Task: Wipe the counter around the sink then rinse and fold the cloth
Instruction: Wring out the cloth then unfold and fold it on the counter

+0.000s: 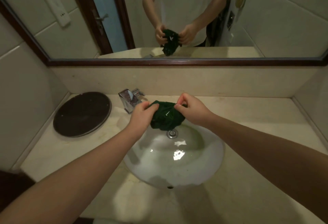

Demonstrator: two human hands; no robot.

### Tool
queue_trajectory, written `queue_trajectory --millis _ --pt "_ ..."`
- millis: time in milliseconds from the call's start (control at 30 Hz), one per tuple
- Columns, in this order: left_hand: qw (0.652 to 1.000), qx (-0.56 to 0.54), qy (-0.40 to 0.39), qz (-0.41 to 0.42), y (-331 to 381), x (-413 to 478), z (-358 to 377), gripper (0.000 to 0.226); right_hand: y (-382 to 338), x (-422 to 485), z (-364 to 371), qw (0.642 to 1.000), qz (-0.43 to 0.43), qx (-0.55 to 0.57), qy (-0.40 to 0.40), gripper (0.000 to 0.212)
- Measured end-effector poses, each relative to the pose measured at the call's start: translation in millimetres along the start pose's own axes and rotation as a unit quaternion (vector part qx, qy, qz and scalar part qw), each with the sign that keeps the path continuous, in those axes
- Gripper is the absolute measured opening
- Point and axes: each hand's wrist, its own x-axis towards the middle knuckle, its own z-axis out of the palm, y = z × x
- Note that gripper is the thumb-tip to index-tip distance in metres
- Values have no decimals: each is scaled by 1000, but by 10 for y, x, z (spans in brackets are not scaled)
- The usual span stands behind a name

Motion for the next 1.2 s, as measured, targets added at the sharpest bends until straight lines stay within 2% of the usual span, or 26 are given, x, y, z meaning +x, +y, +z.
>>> queue_trajectory --millis 100,267,367,500,600,633,700,800,933,1000,1067,1133,1200 --pt "999 -35 21 15 133 -62 -32 13 -46 -23 6 1000 -5 0 -28 12" --pt "999 -44 -5 17 231 -173 -162 12 -188 -46 -28 997 -61 10 -49 13" --pt "995 -93 -9 19 305 -252 -241 17 -309 -51 -14 991 -85 93 -40 13" --pt "985 -168 -35 12 455 -298 -418 22 -535 -72 45 979 -64 189 -33 13" --pt "984 -174 -30 3 541 -320 -618 19 -780 -77 100 958 -50 270 -89 11" --pt "985 -172 -18 0 555 -318 -705 19 -840 -57 126 953 -52 274 -120 9" --pt "983 -186 -1 -4 557 -303 -903 21 -946 -21 198 967 -66 194 -150 6" --pt "976 -215 -29 9 538 -293 -1210 21 -1173 -15 377 980 -92 92 -151 22" --pt "963 -240 -122 16 506 -311 -1647 24 -1557 -13 802 965 -80 162 -190 20" --pt "942 -286 -174 9 516 -309 -1896 30 -1710 22 1019 959 -69 210 -180 23" --pt "927 -324 -187 -2 513 -287 -2159 31 -1840 56 1199 957 -62 243 -142 14" --pt "944 -289 -156 -2 475 -223 -2378 30 -1963 73 1328 958 -59 263 -93 7" --pt "977 -177 -122 10 428 -153 -2562 33 -2057 79 1434 950 -57 304 -53 5"
